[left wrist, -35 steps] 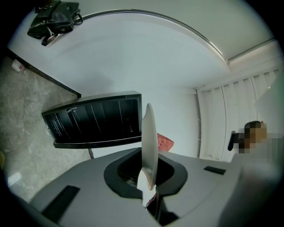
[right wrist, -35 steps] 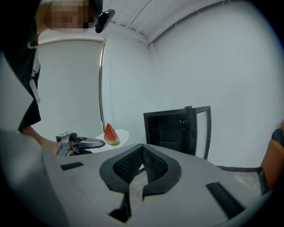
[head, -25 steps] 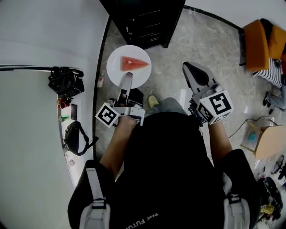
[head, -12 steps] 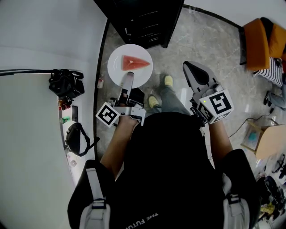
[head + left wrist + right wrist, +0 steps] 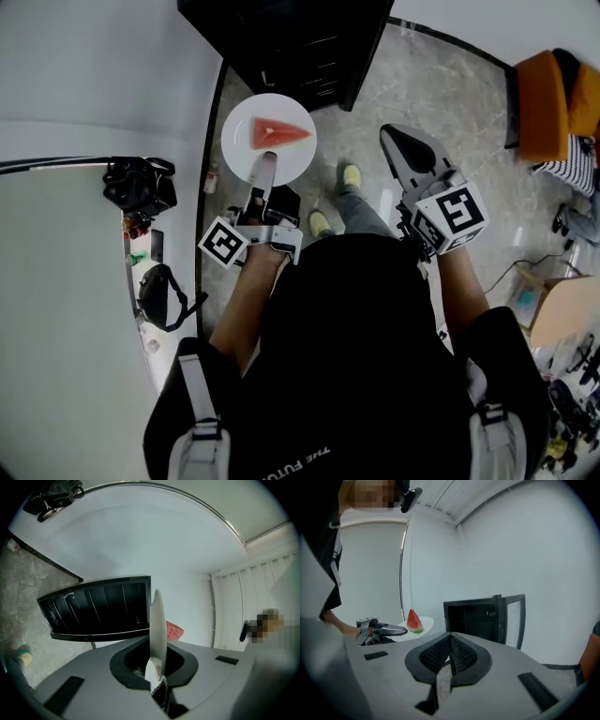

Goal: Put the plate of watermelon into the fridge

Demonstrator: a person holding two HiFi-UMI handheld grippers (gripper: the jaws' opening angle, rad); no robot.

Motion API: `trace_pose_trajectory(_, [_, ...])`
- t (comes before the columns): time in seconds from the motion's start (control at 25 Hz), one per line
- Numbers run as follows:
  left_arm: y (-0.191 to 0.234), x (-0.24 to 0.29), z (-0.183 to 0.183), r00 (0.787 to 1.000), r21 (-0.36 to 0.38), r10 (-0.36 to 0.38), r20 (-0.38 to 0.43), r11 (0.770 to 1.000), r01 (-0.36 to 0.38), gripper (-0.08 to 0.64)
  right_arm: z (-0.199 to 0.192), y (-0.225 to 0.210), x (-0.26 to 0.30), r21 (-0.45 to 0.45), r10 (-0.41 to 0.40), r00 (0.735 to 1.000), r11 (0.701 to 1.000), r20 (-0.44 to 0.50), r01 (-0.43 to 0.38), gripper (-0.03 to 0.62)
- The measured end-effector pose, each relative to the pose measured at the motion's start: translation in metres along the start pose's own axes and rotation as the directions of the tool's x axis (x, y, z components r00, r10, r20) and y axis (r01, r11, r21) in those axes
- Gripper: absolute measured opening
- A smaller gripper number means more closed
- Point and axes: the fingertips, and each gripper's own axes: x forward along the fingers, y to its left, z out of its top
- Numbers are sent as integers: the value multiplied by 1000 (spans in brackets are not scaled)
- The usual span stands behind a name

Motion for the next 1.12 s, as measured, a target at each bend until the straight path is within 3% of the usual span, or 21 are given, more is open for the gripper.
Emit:
trace_pose_trajectory(0.16, [5, 22, 4, 1000, -2, 11, 10, 1000, -11, 20, 8, -21, 16, 8, 12, 1000, 1000, 2, -12, 8])
trace_pose_trajectory(0.36, [26, 80, 8, 999, -9, 47, 19, 999, -47, 20, 13, -76, 51, 27, 41, 999, 999, -3, -41, 8])
trace_pose_trajectory(1.12, [16, 88, 12, 998, 17, 31, 47, 999, -32, 20, 27, -81, 55, 6, 73, 997, 997, 17, -73, 8])
